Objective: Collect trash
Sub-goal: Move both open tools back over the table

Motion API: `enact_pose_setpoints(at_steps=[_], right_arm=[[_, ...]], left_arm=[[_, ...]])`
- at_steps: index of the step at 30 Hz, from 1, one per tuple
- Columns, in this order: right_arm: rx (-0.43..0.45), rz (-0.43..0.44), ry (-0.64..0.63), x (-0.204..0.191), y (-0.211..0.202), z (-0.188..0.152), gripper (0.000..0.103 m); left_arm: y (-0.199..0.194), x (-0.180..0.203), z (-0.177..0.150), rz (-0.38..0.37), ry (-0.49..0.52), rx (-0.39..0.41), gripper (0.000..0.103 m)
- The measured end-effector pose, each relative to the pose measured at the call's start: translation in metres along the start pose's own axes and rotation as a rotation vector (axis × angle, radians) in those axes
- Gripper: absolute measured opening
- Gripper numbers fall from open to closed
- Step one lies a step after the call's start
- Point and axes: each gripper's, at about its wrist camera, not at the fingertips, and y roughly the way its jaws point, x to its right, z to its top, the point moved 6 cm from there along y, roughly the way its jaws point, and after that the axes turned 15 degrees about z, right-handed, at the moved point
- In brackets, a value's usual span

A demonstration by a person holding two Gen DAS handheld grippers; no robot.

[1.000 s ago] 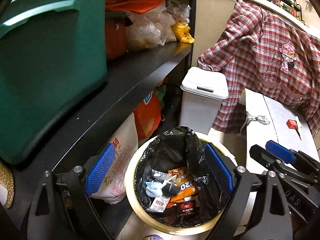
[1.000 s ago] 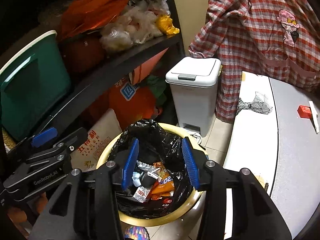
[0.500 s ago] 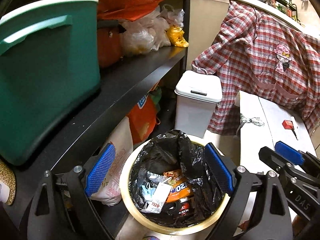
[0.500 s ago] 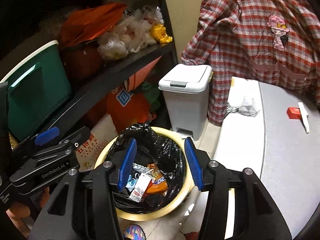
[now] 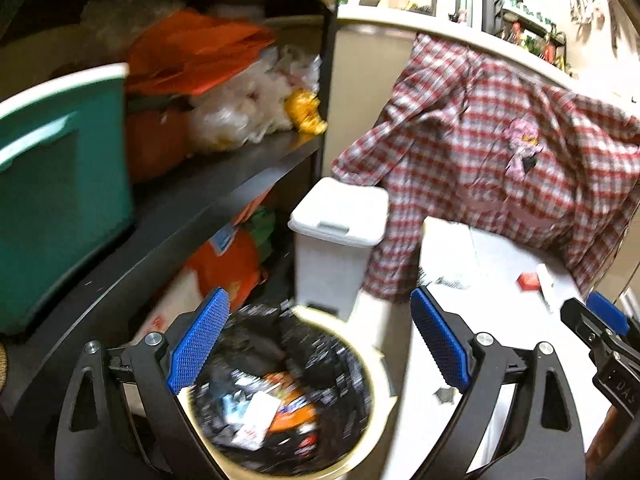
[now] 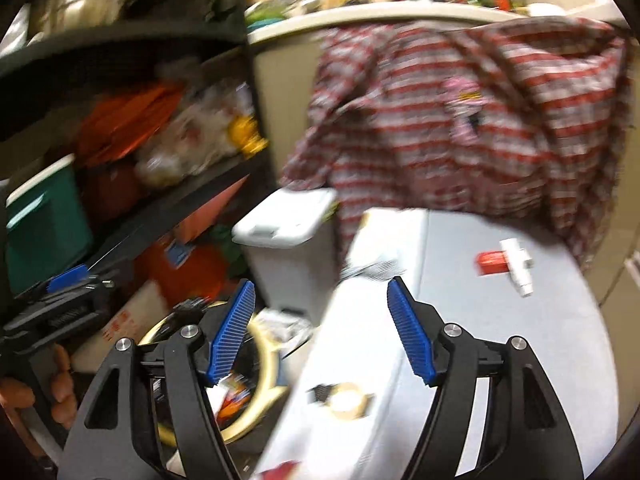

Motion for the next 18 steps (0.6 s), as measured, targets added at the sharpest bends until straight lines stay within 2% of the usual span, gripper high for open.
enact_pose_setpoints(at_steps=[4, 7, 9, 12, 15, 18], right_arm=[[0.086, -0.106, 0.035, 0.066, -0.016, 0.008, 0.07], [0.103, -0.192, 0.072, 0.122, -0.018, 0.009, 0.07], [0.103, -0.234, 0.162, 0.168, -0.016, 0.007, 0.07], [0.111, -0.254, 0.274, 0.22, -0.006, 0.005, 0.07], [0.106, -0.282, 0.269, 0.26, 0.011, 0.01, 0.07], [0.042, -0.289, 0.259, 0.291, 0.039, 0.008, 0.07]], left_arm=[[0.001, 0.048, 0.014, -0.068, -0.021, 0.047, 0.091], [0.009, 0.101, 0.018, -0.131, 0.009, 0.067, 0.091], [0.016, 0.142, 0.018, -0.18, 0.042, 0.087, 0.091], [0.029, 0.2, 0.016, -0.24, 0.093, 0.118, 0.091], [0.049, 0.261, 0.007, -0.288, 0.132, 0.144, 0.091], [0.076, 0.305, -0.005, -0.324, 0.15, 0.104, 0.091]])
